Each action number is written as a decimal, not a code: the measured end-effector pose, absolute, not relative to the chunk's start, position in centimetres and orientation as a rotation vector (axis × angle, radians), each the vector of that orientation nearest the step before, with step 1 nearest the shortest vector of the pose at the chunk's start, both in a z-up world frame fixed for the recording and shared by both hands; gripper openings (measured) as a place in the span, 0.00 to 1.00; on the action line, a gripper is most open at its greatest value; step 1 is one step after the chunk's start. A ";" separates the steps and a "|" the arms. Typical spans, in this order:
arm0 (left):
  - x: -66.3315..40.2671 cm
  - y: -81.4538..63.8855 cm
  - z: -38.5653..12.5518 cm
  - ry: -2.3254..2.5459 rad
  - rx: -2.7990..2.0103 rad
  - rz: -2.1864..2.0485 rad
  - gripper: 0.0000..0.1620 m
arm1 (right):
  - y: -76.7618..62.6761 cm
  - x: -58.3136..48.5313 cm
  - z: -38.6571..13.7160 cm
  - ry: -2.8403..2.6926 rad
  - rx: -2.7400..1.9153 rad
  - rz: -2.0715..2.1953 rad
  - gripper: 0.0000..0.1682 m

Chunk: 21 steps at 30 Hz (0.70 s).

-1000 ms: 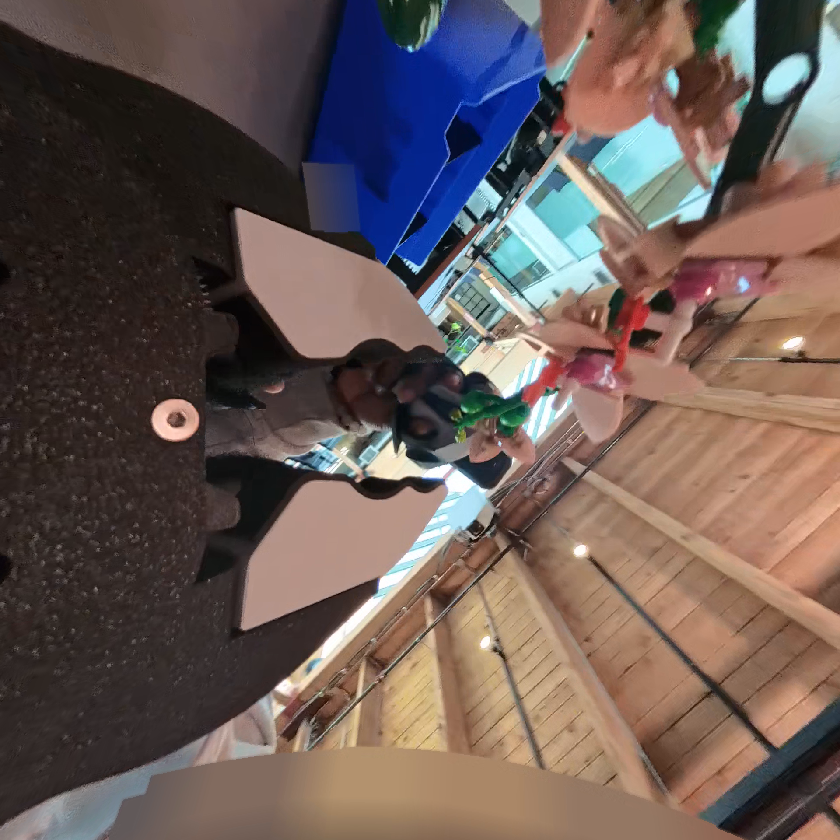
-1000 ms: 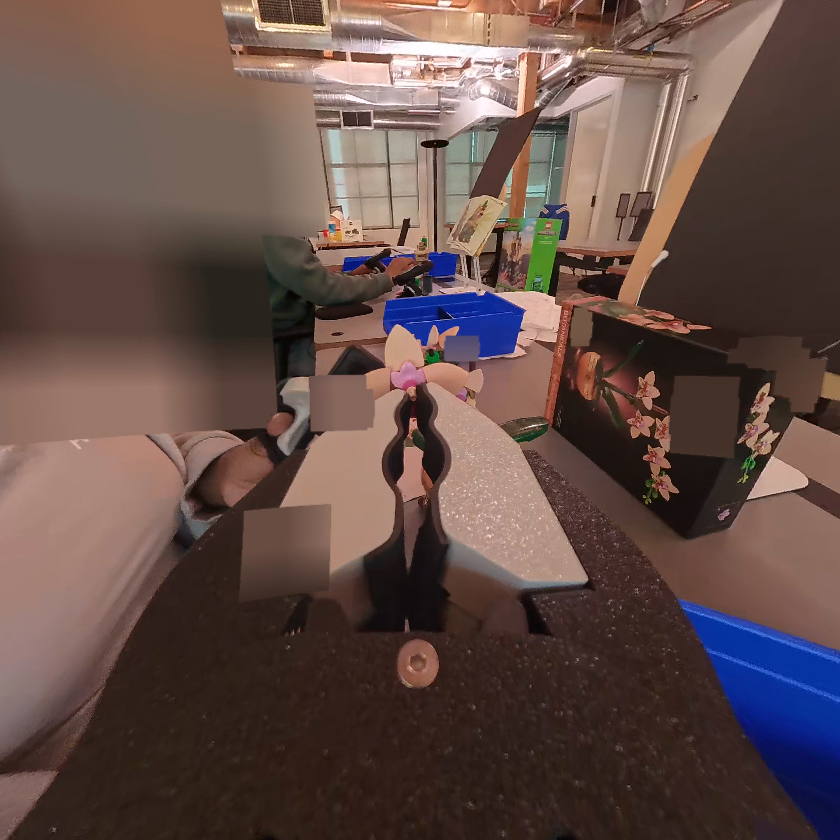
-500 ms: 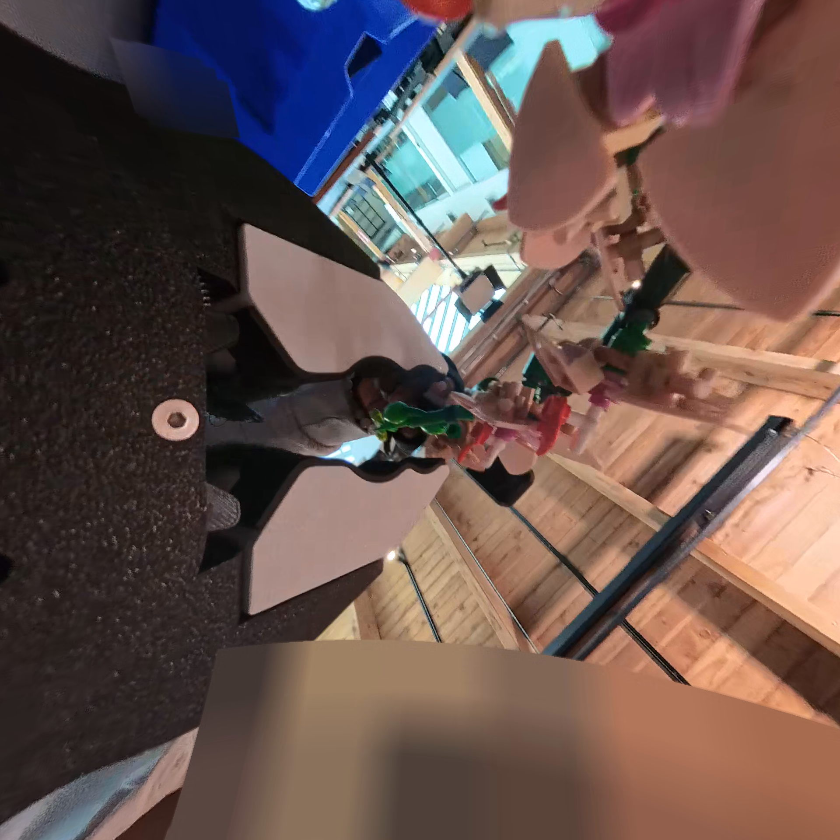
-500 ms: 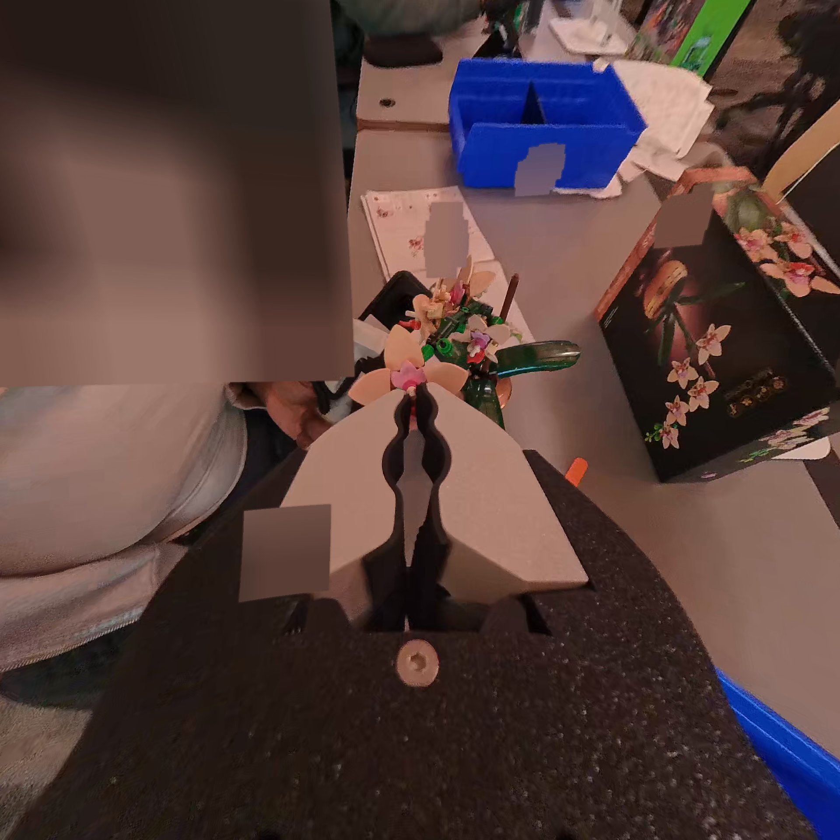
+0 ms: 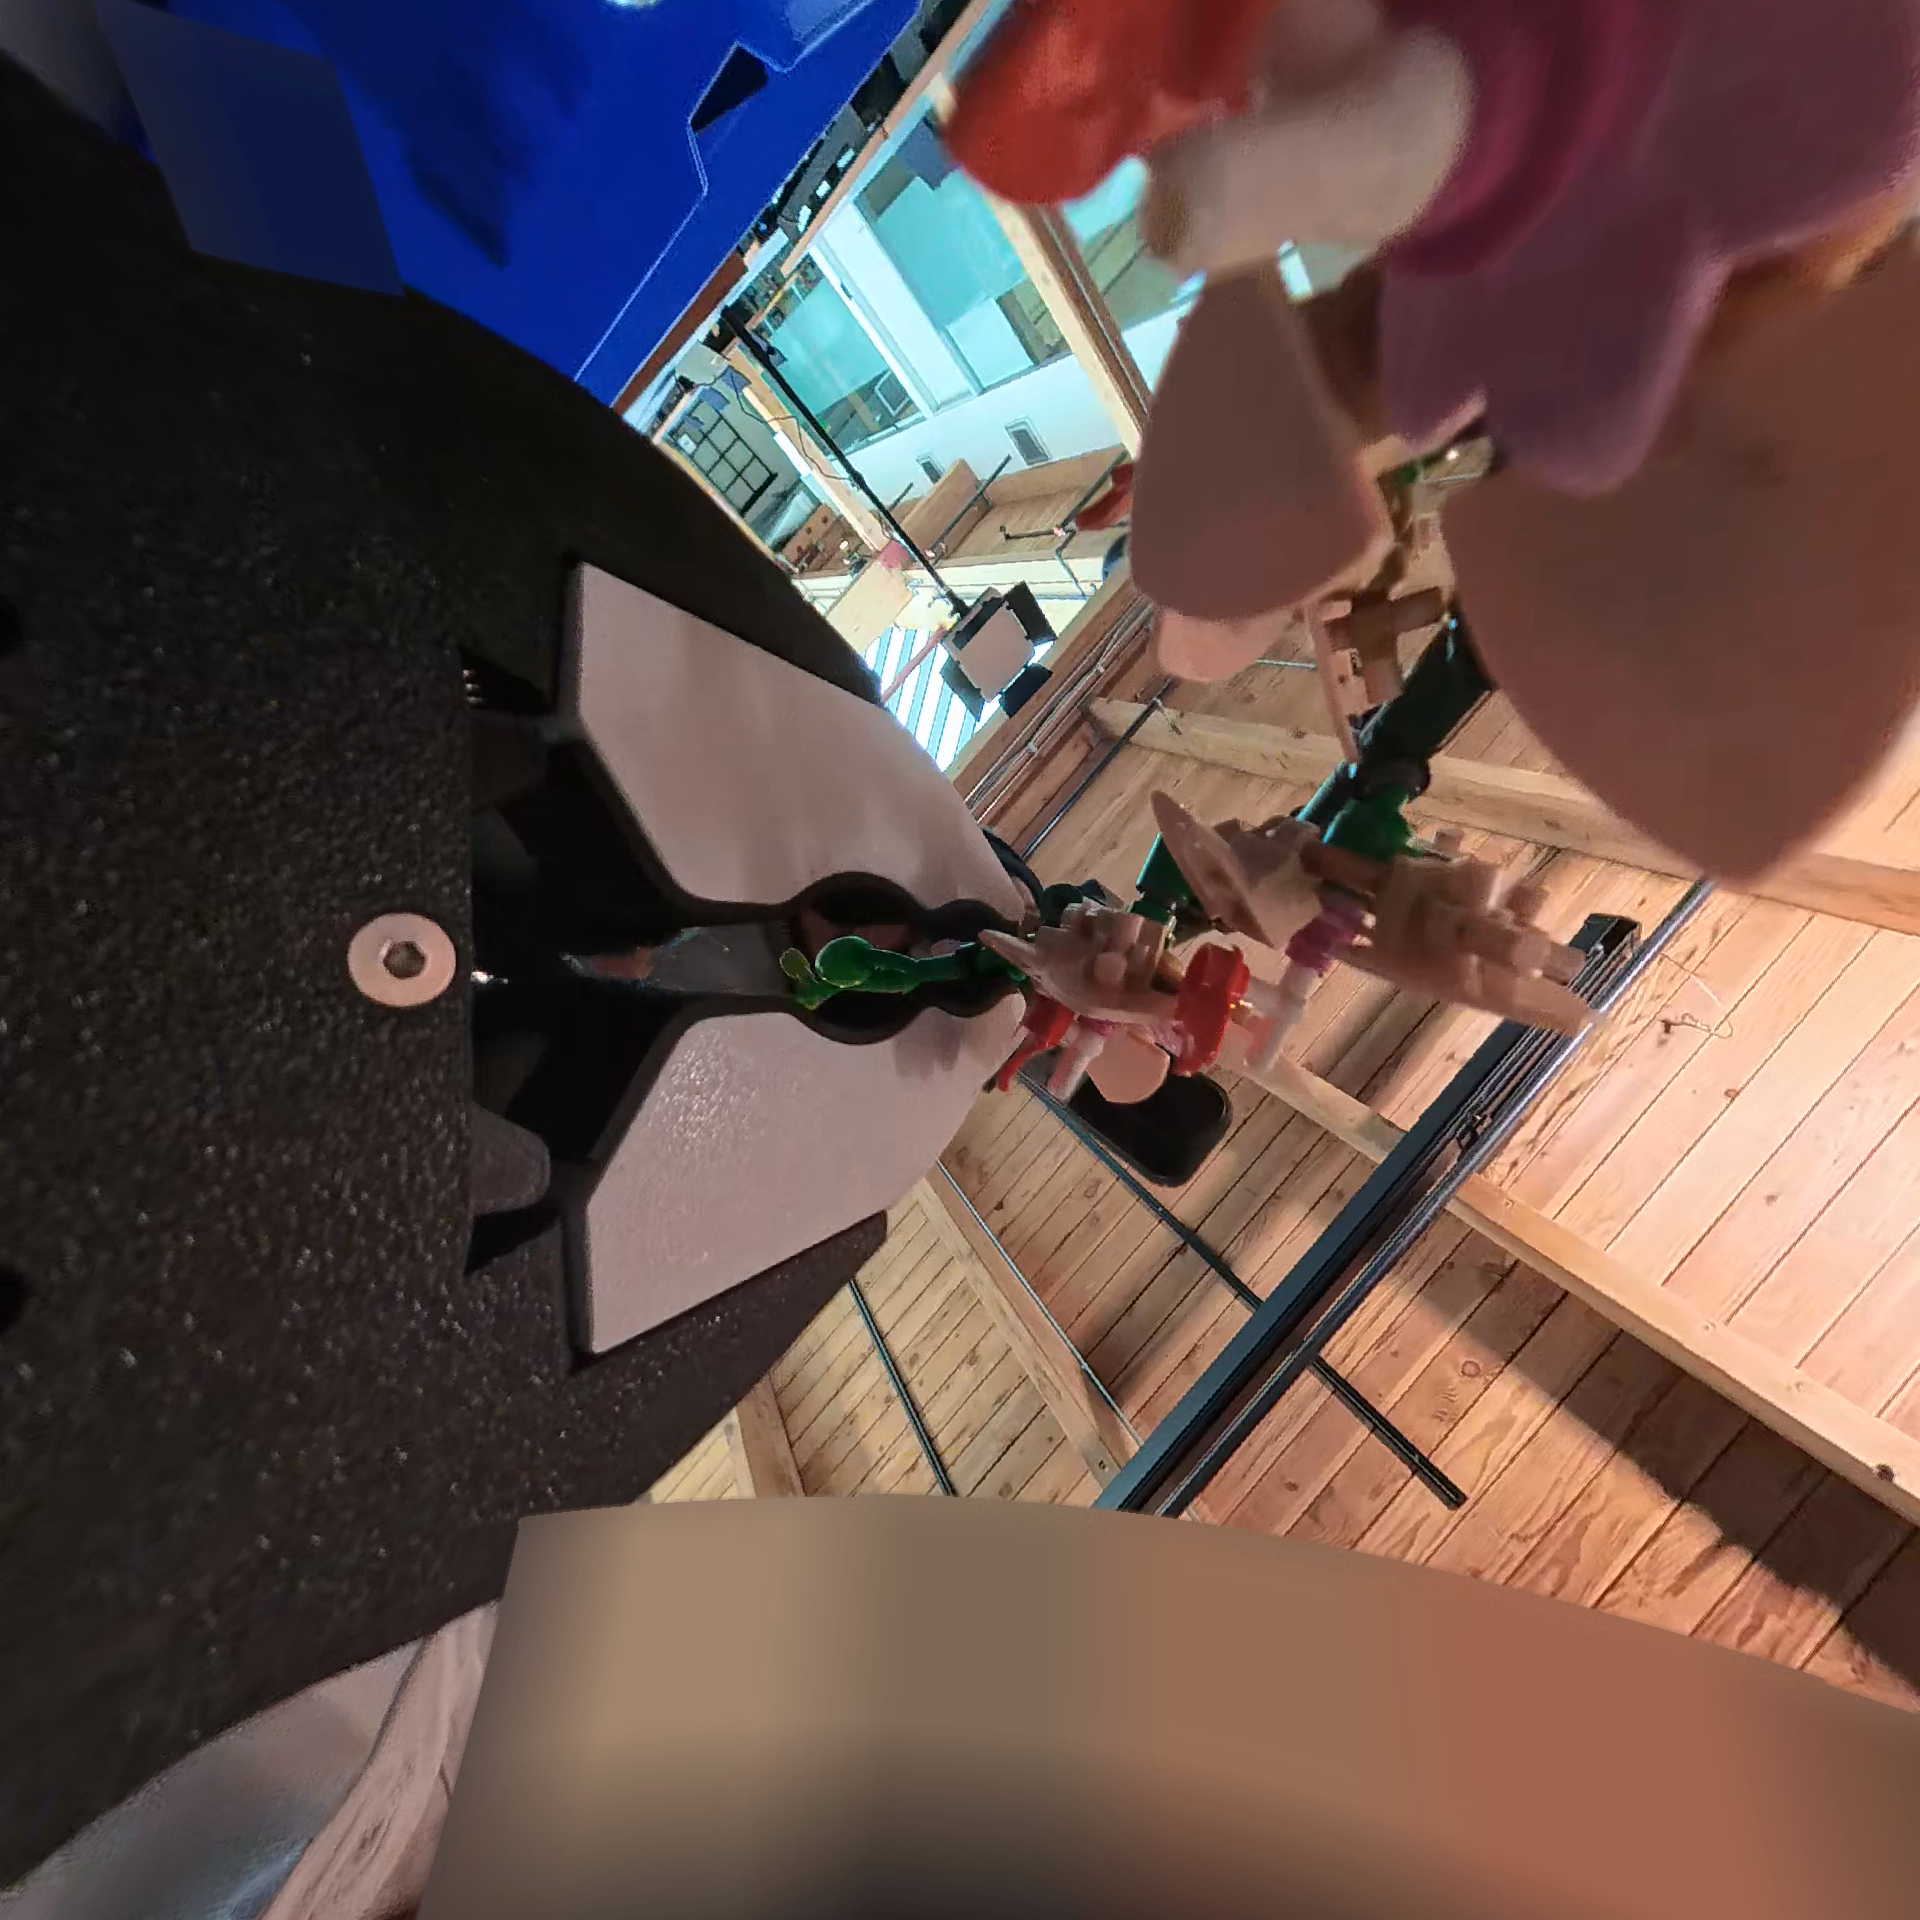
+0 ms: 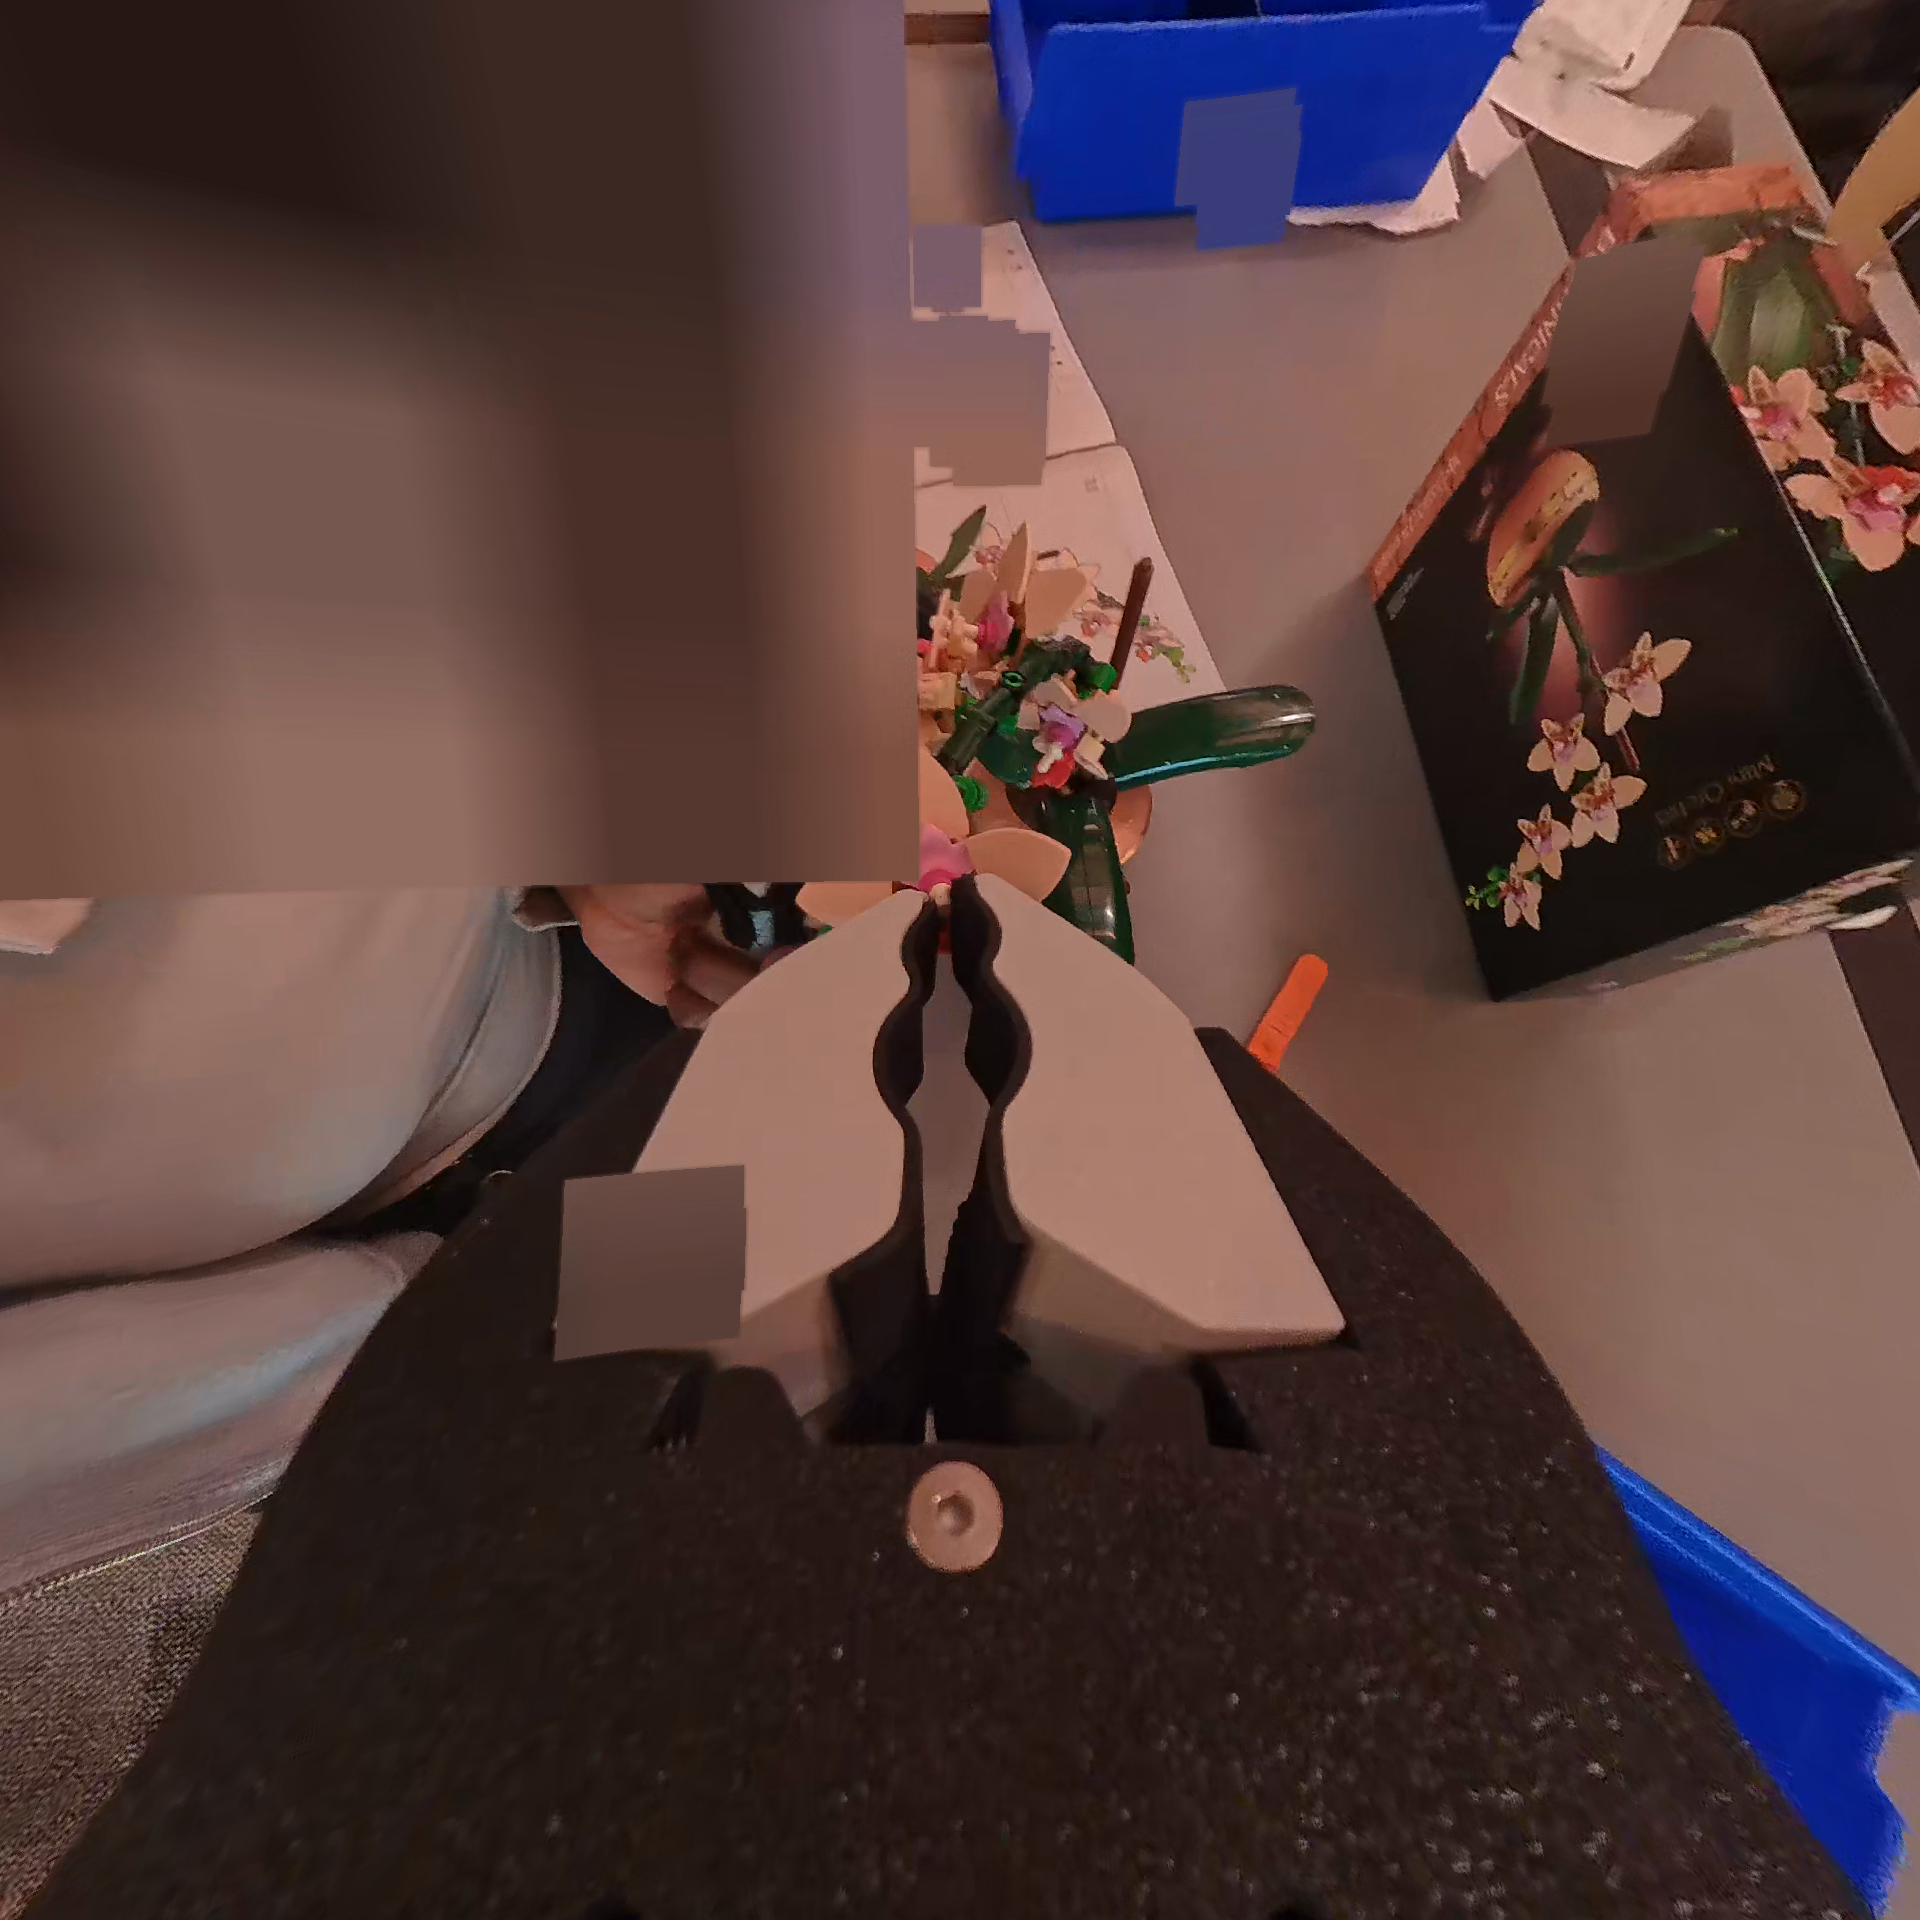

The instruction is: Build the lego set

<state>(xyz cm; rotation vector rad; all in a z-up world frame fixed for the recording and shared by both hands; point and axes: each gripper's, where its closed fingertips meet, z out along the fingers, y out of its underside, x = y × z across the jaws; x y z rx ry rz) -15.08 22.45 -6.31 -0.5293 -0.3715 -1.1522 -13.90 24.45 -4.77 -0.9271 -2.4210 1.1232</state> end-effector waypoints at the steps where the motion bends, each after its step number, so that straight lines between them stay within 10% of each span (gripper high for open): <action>1: -15.1 22.4 -6.3 -0.374 -0.530 -1.145 0.04 | 24.5 -14.0 -4.8 -2.417 -0.935 1.098 0.02; 21: -15.5 22.3 -5.9 -0.406 -0.490 -1.254 0.03 | 23.6 -15.3 -4.4 -2.219 -1.287 0.793 0.02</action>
